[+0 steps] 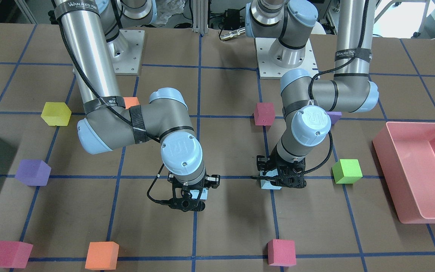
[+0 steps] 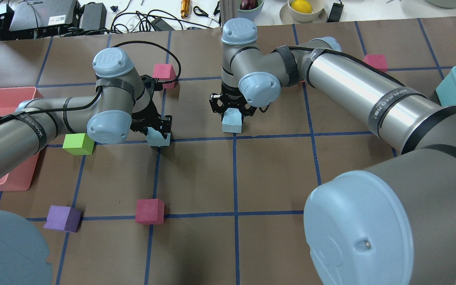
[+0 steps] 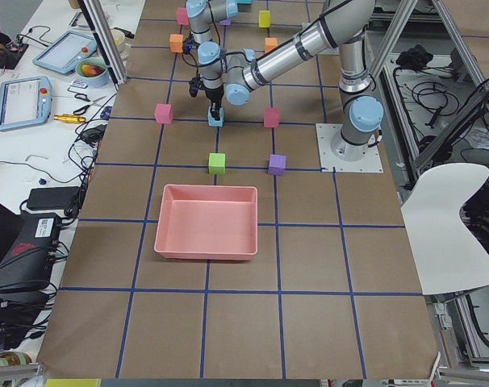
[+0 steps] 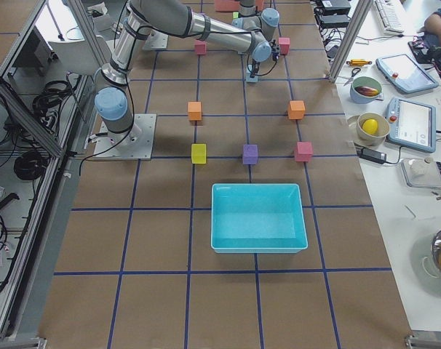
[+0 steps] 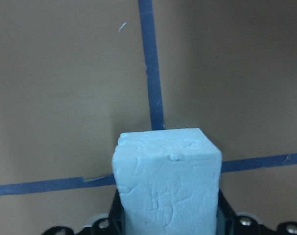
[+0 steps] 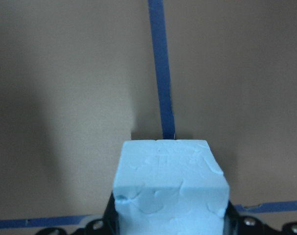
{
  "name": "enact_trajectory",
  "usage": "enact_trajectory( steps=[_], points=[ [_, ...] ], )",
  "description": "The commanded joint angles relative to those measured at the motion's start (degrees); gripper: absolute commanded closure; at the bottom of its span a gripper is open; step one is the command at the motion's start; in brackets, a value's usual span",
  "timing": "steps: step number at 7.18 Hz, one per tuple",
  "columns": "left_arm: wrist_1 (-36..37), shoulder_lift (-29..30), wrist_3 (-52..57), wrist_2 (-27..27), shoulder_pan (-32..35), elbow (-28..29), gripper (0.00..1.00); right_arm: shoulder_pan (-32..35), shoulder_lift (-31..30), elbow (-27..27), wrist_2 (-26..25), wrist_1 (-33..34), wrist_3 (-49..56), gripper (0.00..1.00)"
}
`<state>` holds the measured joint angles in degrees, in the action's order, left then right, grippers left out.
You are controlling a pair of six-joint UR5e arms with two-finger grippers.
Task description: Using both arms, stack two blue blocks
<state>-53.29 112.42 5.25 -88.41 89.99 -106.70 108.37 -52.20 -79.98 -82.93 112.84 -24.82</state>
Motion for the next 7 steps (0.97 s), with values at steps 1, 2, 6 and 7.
enact_trajectory(
  steps=[1, 2, 6, 7],
  points=[
    [1.0, -0.1, 0.3, 1.4, -0.3, 0.5, 1.0, -0.2, 0.1, -0.4, -0.3, 0.0, -0.3, 0.0],
    [1.2, 0.0, 0.2, 1.4, -0.3, 1.0, 1.0, -0.2, -0.2, -0.2, -0.2, -0.1, -0.1, 0.0],
    [-1.9, -0.7, -6.5, 1.2, 3.3, 8.2, 1.0, -6.8, -7.9, 3.9, -3.1, -7.4, 3.1, 0.0],
    [-6.7, -0.6, -10.3, 1.2, 5.2, 11.9, 1.0, -10.5, -12.5, 3.7, -3.3, -11.8, 8.7, 0.0]
  ],
)
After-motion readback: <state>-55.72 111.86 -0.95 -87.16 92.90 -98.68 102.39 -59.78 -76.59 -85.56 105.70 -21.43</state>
